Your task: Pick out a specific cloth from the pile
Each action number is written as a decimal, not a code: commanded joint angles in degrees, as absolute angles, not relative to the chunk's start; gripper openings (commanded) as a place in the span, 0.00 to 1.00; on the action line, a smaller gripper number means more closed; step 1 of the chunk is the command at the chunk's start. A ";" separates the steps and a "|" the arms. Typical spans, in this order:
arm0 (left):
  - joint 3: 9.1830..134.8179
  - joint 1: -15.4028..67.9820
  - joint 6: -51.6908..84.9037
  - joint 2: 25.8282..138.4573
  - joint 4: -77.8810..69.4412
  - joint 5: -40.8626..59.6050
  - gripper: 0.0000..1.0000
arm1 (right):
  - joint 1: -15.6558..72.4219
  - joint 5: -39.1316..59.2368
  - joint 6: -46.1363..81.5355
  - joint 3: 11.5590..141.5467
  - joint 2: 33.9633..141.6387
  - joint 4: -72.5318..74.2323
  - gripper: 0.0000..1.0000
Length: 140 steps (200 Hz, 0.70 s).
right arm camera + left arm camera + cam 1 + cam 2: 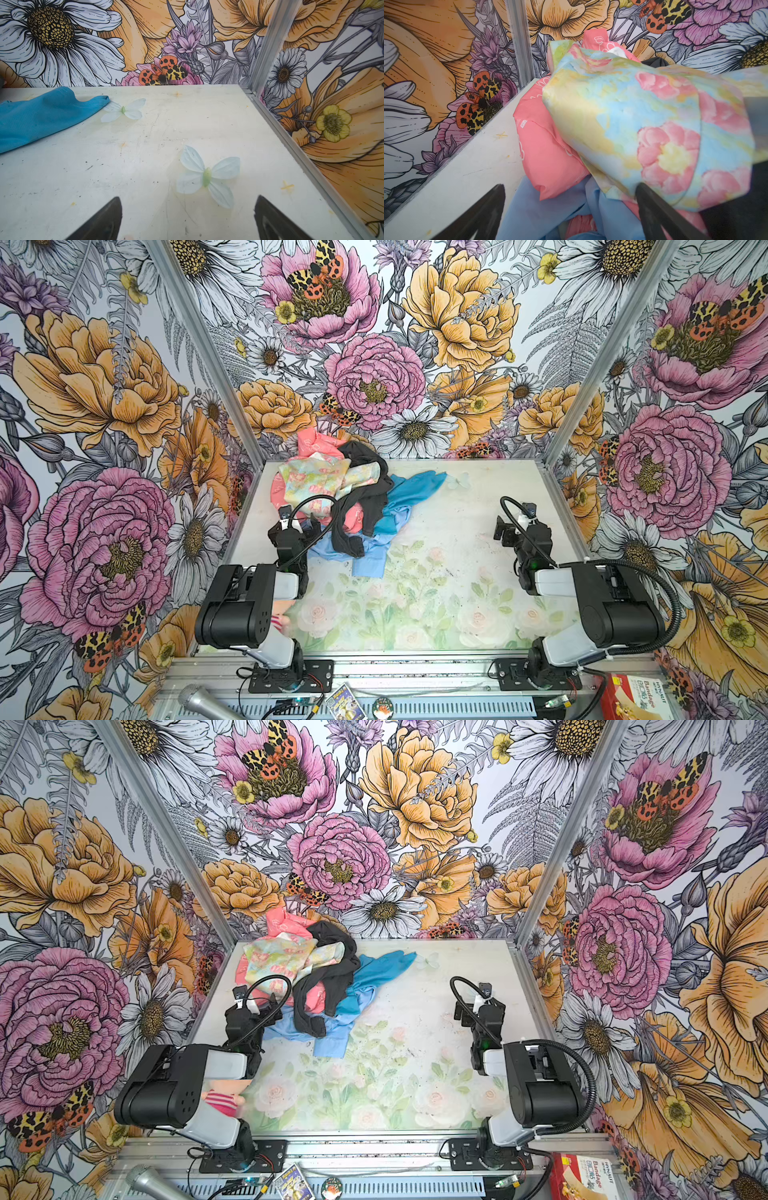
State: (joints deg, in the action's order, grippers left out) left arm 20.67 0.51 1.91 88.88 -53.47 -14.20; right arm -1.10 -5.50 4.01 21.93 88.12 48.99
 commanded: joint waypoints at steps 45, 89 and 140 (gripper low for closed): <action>20.66 0.90 1.14 88.77 -55.46 -15.35 0.99 | -1.16 -4.96 4.48 22.59 88.14 49.67 1.00; 20.66 0.88 1.14 88.76 -55.49 -15.32 0.99 | -1.56 -4.42 4.82 22.91 88.24 49.25 1.00; 20.81 1.05 1.14 88.73 -55.37 -15.42 0.99 | -1.46 -4.57 4.75 22.85 88.24 49.38 1.00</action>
State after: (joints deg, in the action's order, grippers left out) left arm 20.67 0.54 1.91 88.88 -53.47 -14.20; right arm -1.10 -5.26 4.01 21.93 88.12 48.64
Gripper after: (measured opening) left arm 0.988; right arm 0.995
